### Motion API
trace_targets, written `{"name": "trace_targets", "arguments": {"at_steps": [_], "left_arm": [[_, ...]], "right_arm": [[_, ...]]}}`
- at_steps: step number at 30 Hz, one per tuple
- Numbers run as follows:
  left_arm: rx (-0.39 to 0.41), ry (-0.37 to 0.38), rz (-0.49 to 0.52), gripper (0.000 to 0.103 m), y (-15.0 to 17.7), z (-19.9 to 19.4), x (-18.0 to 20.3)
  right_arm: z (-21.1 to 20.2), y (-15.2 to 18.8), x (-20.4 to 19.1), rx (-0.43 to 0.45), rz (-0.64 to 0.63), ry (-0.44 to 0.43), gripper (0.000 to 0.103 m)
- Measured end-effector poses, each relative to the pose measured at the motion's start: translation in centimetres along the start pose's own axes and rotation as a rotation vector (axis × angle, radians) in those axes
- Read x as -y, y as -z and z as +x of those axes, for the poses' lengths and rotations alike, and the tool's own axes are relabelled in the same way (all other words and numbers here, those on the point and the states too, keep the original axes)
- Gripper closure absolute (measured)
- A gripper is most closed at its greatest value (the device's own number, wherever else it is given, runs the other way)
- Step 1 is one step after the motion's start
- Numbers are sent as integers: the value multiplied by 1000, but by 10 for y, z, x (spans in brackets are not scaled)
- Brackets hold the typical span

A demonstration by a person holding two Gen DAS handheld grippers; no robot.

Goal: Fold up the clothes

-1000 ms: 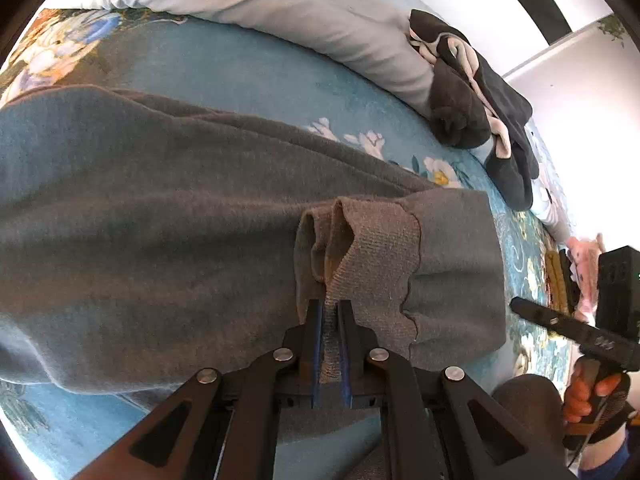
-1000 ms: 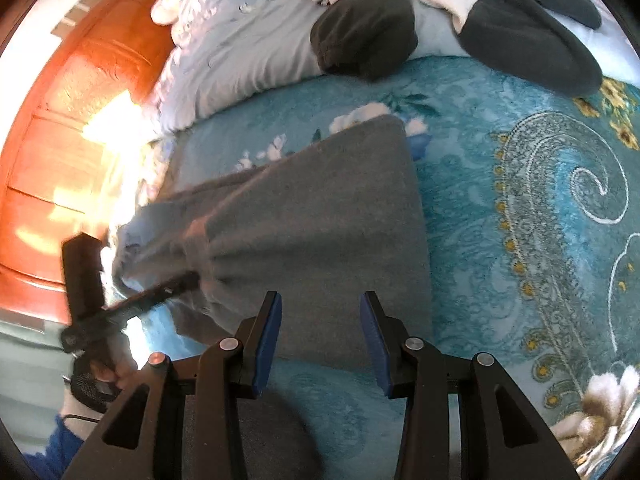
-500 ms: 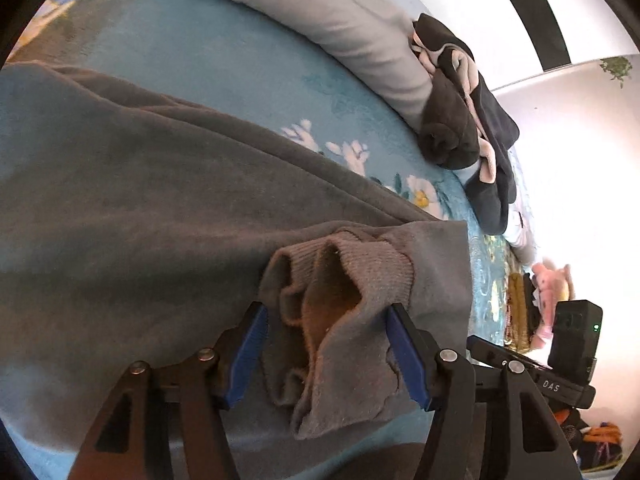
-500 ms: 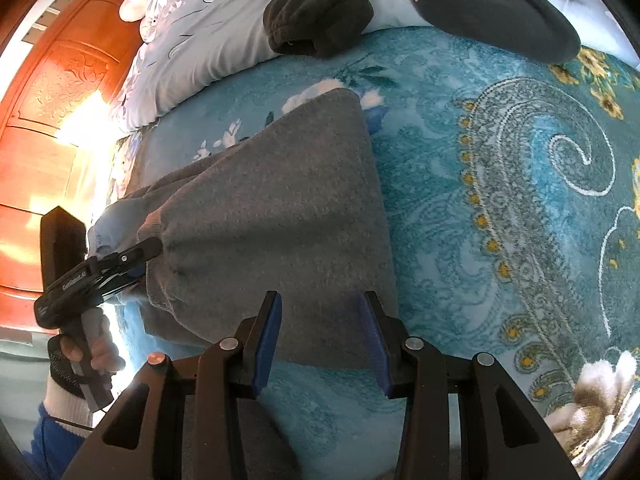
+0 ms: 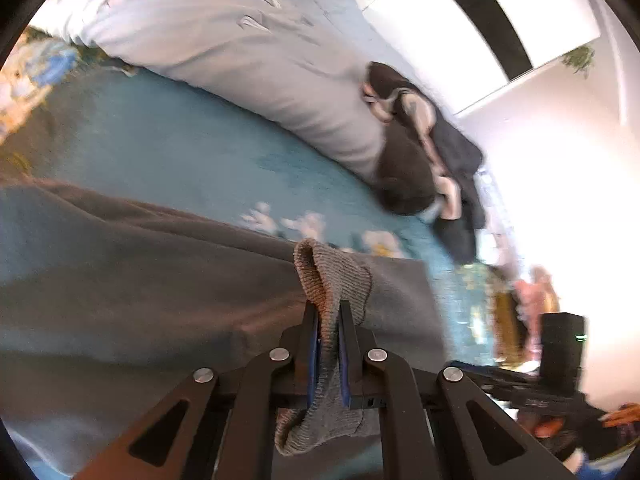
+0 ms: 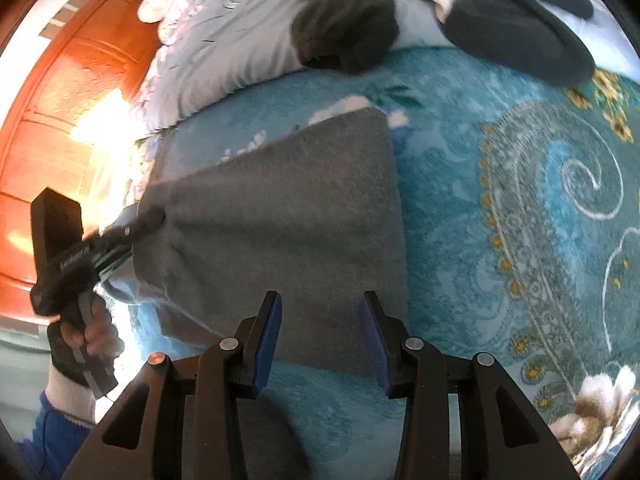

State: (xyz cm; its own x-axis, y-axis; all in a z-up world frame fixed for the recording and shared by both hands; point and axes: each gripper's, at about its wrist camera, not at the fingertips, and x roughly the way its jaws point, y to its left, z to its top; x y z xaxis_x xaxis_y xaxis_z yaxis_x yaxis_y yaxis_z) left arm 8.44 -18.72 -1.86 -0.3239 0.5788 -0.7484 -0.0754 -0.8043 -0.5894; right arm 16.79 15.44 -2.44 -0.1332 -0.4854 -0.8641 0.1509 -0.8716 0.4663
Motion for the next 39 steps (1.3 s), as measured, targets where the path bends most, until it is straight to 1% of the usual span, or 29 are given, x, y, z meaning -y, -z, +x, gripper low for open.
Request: {"name": "trace_targets", "arguments": {"at_steps": [3,5,6,9,11,15,18,19,20,21,22,23,25,28,31,33,34,35,37,39], "left_arm": [[-95,-55,-27,94,4,21,-16],[-103,-60,-58,90,10,25,-24],[-106,-62,-74,90,12,27,-28],[-90,-37,-112,86,14,21,-34],[-82,-43,-121,80,14,14,-34],[-65,-49,-125,80,19,-3,-38],[-12,-76,-149,79,25,-29,-41],[28,-92,-163,74,30,-43,-44],[68,-107,-177,63,35,-57,-47],[109,-127,-191,57,40,-71,-49],[165,-187,-205,50,46,-86,-52],[221,-248,-221,48,53,-101,-56],[336,-382,-284,45,70,-132,-71],[417,-480,-421,44,88,-157,-101],[431,-404,-575,43,97,-163,-139],[419,-377,-650,43,99,-155,-161],[399,-378,-692,43,99,-150,-170],[392,-377,-716,43,100,-145,-172],[403,-382,-745,43,106,-145,-166],[445,-394,-706,43,113,-156,-151]], "right_arm": [[7,-2,-1,-15,-5,9,61],[16,-2,2,-38,8,17,61],[19,-1,4,-47,16,20,61],[25,1,8,-63,28,25,61],[28,2,11,-70,34,29,61],[31,2,15,-78,52,33,61],[28,4,16,-68,61,29,61],[26,5,16,-61,63,28,61],[24,6,16,-55,64,26,61],[22,7,16,-48,66,25,61],[20,8,16,-41,68,24,61],[19,9,16,-34,70,22,61],[16,13,17,-29,76,20,61],[16,14,15,-27,70,26,61],[17,14,13,-30,58,31,61],[18,14,11,-33,52,36,61],[17,15,10,-33,52,37,61],[16,15,10,-32,53,36,61],[13,17,11,-28,56,33,61],[11,17,12,-26,59,34,61]]}}
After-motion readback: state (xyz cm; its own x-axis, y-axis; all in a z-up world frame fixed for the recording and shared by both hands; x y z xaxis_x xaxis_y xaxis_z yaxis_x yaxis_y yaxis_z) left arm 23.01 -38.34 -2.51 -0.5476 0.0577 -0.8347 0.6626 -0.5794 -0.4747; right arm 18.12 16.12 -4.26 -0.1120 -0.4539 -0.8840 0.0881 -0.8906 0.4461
